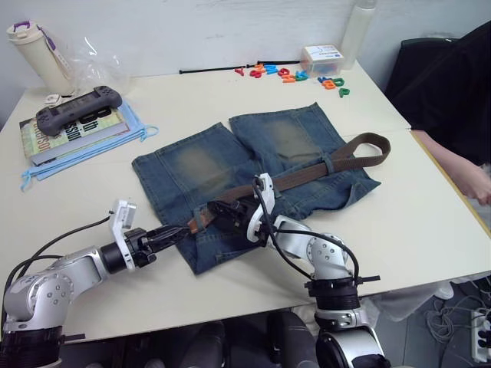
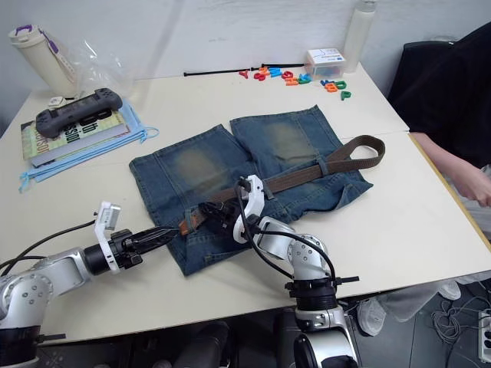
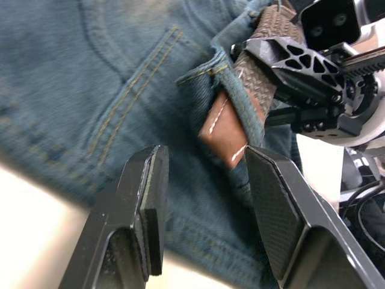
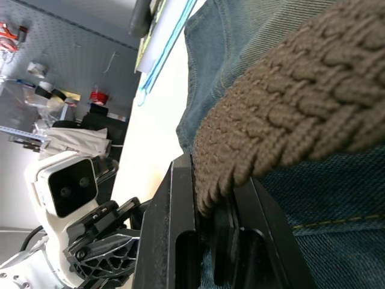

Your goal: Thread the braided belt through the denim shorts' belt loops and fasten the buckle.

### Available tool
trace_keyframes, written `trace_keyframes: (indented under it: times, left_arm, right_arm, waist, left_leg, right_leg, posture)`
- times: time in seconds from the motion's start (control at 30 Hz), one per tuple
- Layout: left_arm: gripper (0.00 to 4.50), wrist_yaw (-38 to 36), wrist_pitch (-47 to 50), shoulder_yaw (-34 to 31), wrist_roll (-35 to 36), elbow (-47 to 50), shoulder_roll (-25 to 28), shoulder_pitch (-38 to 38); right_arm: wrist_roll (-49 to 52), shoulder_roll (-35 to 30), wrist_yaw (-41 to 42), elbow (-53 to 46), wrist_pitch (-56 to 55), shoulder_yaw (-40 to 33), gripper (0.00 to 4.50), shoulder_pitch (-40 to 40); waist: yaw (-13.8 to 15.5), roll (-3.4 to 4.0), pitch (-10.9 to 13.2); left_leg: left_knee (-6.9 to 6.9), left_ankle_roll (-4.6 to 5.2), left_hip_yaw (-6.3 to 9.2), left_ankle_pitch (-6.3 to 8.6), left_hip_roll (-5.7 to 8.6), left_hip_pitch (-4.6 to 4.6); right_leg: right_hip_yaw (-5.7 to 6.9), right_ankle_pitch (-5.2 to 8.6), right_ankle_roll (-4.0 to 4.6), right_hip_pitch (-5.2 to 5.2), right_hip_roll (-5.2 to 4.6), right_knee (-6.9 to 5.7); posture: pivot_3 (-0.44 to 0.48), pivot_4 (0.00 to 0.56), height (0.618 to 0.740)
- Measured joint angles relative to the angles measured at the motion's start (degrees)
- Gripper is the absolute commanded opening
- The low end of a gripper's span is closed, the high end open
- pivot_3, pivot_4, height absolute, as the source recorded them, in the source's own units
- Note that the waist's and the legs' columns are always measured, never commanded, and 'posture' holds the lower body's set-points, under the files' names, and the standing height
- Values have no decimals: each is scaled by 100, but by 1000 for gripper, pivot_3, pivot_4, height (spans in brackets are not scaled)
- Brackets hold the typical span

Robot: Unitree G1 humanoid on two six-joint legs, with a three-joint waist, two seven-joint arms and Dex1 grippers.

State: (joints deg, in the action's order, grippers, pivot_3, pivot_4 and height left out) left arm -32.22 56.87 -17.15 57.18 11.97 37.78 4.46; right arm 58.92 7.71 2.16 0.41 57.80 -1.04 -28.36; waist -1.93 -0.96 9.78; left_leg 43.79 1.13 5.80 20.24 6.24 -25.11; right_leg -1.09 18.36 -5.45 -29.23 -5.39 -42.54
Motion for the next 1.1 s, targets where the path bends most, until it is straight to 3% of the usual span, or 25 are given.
trace_keyframes:
  times: [0.4, 0.5, 0.63, 1.1]
  left_arm:
    - [2295, 381, 269, 137, 85, 82, -415, 278]
    - [1542, 442, 365, 69, 159, 83, -425, 277]
    - [49, 466, 499, -137, 346, 117, -420, 250]
    - [14, 637, 743, -295, 640, 125, -422, 215]
  right_arm:
    - [-192, -1, 108, -59, 82, -13, 0, -1]
    - [-208, 0, 109, -70, 97, -18, 0, 0]
    - [-238, 1, 123, -75, 107, -43, 0, 0]
    - [-339, 19, 236, -77, 135, -41, 0, -1]
  waist:
    - [19, -5, -3]
    - [21, -6, -3]
    - [28, -6, -4]
    - [15, -6, -4]
  left_leg:
    - [1, -24, 0, -14, 1, -1]
    - [1, -24, 0, -14, 1, -1]
    - [2, -24, 1, -14, 1, -1]
    - [0, -29, 1, -17, 0, 0]
  right_leg:
    - [0, 0, 0, 0, -1, 0]
    - [0, 0, 0, 0, -1, 0]
    - [0, 0, 0, 1, -1, 0]
    - [0, 0, 0, 0, -1, 0]
  posture:
    - [0, 150, 659]
    - [0, 150, 659]
    - [0, 150, 659]
    - [0, 150, 659]
